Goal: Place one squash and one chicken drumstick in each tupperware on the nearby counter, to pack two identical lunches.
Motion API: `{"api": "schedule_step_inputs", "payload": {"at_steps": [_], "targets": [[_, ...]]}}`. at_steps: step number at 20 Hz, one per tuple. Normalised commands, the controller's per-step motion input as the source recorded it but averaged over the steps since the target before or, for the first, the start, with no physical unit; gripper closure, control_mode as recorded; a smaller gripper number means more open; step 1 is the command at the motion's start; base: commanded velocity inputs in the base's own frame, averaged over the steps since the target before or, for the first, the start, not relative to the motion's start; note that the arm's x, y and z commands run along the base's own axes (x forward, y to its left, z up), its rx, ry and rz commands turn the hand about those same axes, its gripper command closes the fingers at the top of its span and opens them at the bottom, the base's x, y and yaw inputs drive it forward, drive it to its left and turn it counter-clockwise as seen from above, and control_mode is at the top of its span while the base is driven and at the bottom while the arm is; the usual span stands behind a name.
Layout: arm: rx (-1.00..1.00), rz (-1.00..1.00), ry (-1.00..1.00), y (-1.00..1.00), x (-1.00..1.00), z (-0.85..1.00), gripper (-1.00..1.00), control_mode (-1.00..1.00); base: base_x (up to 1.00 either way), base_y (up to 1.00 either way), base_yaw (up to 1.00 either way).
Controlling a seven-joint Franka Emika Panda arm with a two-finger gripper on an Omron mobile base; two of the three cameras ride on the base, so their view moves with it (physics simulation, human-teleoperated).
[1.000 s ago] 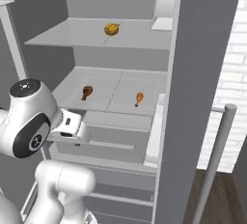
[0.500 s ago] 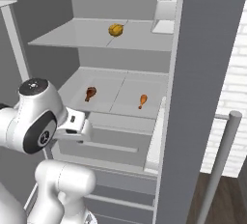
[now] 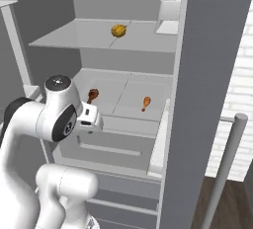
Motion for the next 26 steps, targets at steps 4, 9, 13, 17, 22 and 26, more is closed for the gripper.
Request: {"api": "schedule_step_inputs", "payload": {"at_steps": [4,9,13,17,22,26], "targets": [[0.1,0.01,0.0,0.42,0.86,-0.03,-1.0,-1.0,0.0,0.0,0.0],[0.03,0.0,0.0,0.38,0.76,-0.09,-1.0,-1.0,0.0,0.0,0.0],[0.01,0.0,0.0,0.03,0.73,-0.16,-1.0,-1.0,0.0,0.0,0.0],[0.01,0.0,0.0,0.0,0.75,-0.2,-1.0,-1.0,0.0,0.0,0.0],[0.0,0.0,0.0,0.1,0.68,-0.22,-1.0,-1.0,0.0,0.0,0.0],[0.0,0.0,0.0,0.15,0.57,-0.14,-1.0,-1.0,0.0,0.0,0.0]]}}
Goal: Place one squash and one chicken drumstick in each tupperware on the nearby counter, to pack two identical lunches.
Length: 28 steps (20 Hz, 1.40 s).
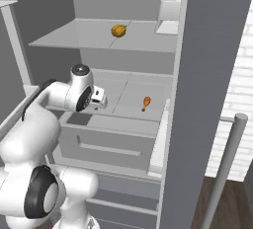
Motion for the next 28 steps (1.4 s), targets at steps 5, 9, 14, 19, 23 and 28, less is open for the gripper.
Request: {"api": "schedule_step_inputs", "payload": {"at_steps": [5,9,14,19,23,28], "targets": [[0.0,0.0,0.0,0.1,0.5,-0.1,-1.0,-1.0,0.0,0.0,0.0],[0.0,0.0,0.0,0.14,0.48,-0.19,-1.0,-1.0,0.0,0.0,0.0],[0.0,0.0,0.0,0.18,0.5,-0.21,-1.0,-1.0,0.0,0.0,0.0],[0.0,0.0,0.0,0.1,0.53,-0.17,-1.0,-1.0,0.0,0.0,0.0],[0.0,0.0,0.0,0.18,0.48,-0.19,-1.0,-1.0,0.0,0.0,0.0],[0.0,0.0,0.0,0.11,0.49,-0.19,-1.0,-1.0,0.0,0.0,0.0]]}}
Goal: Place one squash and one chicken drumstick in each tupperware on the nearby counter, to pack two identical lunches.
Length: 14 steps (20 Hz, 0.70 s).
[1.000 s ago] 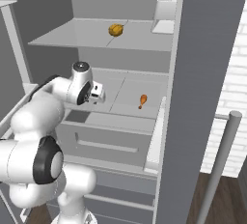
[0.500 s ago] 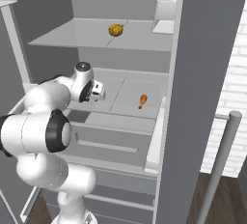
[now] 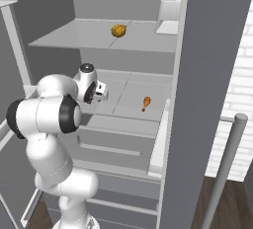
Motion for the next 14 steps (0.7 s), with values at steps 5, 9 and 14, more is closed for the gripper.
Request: {"api": "schedule_step_inputs", "payload": {"at_steps": [5,9,14], "targets": [[0.0,0.0,0.0,0.03,0.49,-0.24,-1.0,-1.0,0.0,0.0,0.0],[0.0,0.0,0.0,0.08,0.46,-0.25,-1.0,-1.0,0.0,0.0,0.0],[-0.01,-0.07,0.0,0.02,-0.4,-0.55,1.0,-1.0,0.0,0.0,0.0]]}}
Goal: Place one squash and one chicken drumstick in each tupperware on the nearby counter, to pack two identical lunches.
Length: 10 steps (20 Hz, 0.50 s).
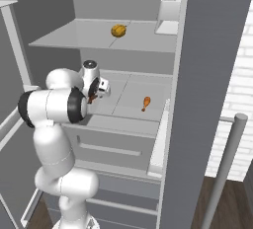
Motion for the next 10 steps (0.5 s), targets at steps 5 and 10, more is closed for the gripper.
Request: {"api": "schedule_step_inputs", "payload": {"at_steps": [5,10], "targets": [[0.0,-0.17,0.0,0.0,-0.86,-0.67,1.0,-1.0,0.0,0.0,0.0],[0.0,-0.11,-0.03,-0.14,-0.66,-0.2,1.0,-1.0,0.0,0.0,0.0]]}}
